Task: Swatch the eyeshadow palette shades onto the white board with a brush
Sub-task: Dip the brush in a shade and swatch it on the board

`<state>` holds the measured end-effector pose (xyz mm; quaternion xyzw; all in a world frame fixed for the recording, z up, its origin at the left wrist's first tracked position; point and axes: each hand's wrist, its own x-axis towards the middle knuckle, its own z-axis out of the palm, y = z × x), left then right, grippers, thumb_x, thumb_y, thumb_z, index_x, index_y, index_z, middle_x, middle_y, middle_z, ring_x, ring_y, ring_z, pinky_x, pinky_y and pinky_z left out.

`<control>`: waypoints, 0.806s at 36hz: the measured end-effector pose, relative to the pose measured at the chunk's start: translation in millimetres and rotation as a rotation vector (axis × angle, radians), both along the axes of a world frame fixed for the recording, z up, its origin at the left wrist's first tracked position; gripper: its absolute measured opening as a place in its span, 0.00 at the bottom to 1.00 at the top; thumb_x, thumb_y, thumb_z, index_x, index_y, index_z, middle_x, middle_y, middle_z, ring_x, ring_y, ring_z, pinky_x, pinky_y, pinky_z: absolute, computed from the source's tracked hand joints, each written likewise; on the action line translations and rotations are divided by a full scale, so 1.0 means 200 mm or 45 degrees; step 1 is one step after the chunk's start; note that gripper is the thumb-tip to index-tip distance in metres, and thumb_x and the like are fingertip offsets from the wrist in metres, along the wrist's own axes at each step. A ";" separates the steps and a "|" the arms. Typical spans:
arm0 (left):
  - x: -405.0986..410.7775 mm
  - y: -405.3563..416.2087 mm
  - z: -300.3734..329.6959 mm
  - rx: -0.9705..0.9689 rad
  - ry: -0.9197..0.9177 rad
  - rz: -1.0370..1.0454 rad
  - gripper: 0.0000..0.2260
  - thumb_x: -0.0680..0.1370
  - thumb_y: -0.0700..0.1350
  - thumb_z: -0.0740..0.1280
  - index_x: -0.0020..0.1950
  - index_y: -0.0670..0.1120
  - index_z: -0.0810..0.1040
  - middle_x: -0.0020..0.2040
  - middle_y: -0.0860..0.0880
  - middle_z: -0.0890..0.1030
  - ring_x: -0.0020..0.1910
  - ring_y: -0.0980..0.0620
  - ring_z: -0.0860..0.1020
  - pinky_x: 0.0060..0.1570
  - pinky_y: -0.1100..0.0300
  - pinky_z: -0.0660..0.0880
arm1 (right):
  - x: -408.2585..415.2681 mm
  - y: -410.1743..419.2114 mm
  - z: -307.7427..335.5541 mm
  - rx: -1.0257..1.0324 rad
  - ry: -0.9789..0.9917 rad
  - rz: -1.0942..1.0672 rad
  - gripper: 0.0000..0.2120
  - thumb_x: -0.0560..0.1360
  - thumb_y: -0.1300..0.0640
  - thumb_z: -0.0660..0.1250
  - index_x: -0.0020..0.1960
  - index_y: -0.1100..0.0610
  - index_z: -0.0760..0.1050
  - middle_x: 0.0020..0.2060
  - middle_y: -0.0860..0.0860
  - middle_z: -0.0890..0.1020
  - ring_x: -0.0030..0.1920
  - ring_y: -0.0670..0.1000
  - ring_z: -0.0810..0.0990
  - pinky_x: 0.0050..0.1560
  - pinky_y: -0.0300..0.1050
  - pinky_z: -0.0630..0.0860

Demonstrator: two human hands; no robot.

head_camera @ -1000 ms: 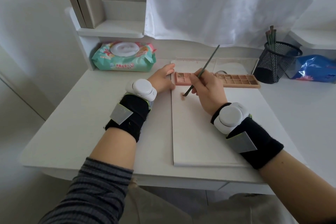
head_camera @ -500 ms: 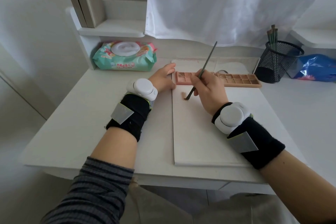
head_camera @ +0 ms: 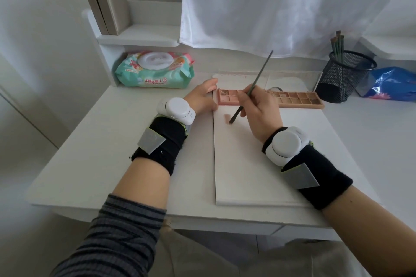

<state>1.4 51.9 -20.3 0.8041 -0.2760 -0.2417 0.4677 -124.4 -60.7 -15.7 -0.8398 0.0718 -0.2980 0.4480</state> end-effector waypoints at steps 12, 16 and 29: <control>0.01 0.01 -0.01 -0.007 -0.001 -0.006 0.36 0.72 0.28 0.64 0.76 0.43 0.55 0.74 0.42 0.62 0.73 0.51 0.61 0.69 0.56 0.63 | 0.01 0.00 -0.01 -0.008 0.059 0.058 0.12 0.78 0.57 0.61 0.37 0.48 0.69 0.26 0.45 0.75 0.31 0.47 0.73 0.40 0.49 0.73; 0.01 0.00 0.00 -0.008 -0.005 -0.013 0.35 0.72 0.27 0.63 0.76 0.42 0.54 0.74 0.41 0.62 0.73 0.50 0.61 0.67 0.58 0.63 | 0.00 0.01 0.00 0.007 0.032 0.048 0.13 0.78 0.59 0.61 0.36 0.49 0.69 0.24 0.45 0.74 0.29 0.47 0.72 0.38 0.46 0.70; 0.00 0.00 0.00 -0.014 -0.003 -0.008 0.35 0.72 0.27 0.63 0.76 0.44 0.54 0.74 0.42 0.62 0.73 0.51 0.62 0.64 0.60 0.64 | 0.00 0.01 0.00 0.006 0.065 0.055 0.10 0.78 0.58 0.61 0.38 0.52 0.70 0.26 0.46 0.74 0.31 0.50 0.74 0.39 0.50 0.72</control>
